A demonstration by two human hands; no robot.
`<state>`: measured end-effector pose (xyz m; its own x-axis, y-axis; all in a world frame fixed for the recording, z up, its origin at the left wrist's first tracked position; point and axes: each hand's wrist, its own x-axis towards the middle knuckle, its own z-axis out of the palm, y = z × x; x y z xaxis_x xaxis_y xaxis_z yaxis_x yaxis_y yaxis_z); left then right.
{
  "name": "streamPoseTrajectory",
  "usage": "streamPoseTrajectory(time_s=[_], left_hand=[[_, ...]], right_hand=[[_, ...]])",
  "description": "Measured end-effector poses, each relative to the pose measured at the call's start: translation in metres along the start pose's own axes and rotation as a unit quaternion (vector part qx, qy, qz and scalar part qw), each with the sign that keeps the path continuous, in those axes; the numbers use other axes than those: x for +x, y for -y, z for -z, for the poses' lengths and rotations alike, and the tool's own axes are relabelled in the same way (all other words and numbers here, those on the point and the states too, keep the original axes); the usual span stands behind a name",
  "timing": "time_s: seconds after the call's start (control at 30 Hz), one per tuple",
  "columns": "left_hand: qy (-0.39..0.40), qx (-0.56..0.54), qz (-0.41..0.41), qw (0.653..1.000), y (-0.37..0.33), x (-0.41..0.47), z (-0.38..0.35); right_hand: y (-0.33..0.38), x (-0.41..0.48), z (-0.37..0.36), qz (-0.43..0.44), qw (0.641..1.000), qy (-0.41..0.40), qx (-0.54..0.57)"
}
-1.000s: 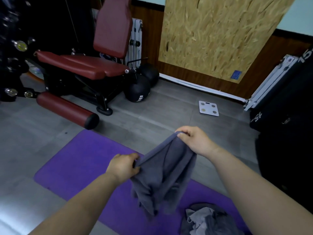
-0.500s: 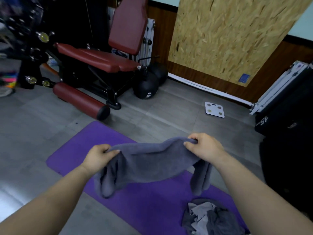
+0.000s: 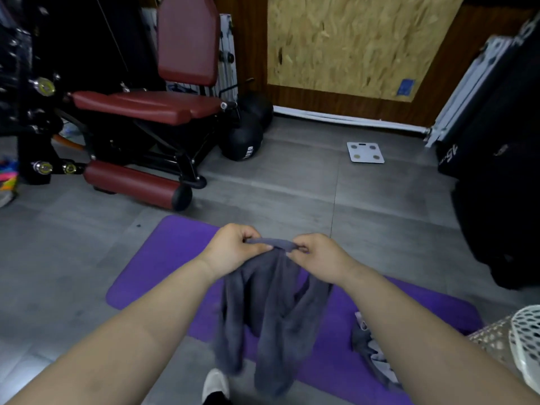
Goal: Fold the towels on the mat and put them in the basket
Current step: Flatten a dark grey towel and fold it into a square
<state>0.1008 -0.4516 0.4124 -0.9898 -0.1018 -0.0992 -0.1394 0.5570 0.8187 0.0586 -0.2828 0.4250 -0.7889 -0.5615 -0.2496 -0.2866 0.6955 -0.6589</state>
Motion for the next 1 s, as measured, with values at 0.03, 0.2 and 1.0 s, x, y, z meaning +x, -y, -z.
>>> streamPoseTrajectory(time_s=[0.03,0.2,1.0], left_hand=[[0.017,0.019,0.006,1.000,0.009,0.004,0.008],[0.036,0.072,-0.018,0.997,0.067,0.035,0.058],[0.191,0.382,0.198,0.882,0.314,0.149,0.202]], right_hand=[[0.004,0.007,0.001,0.000,1.000,-0.006,-0.006],[0.043,0.076,-0.012,0.003,0.997,-0.035,-0.065],[0.013,0.223,-0.124,-0.187,0.915,0.178,-0.311]])
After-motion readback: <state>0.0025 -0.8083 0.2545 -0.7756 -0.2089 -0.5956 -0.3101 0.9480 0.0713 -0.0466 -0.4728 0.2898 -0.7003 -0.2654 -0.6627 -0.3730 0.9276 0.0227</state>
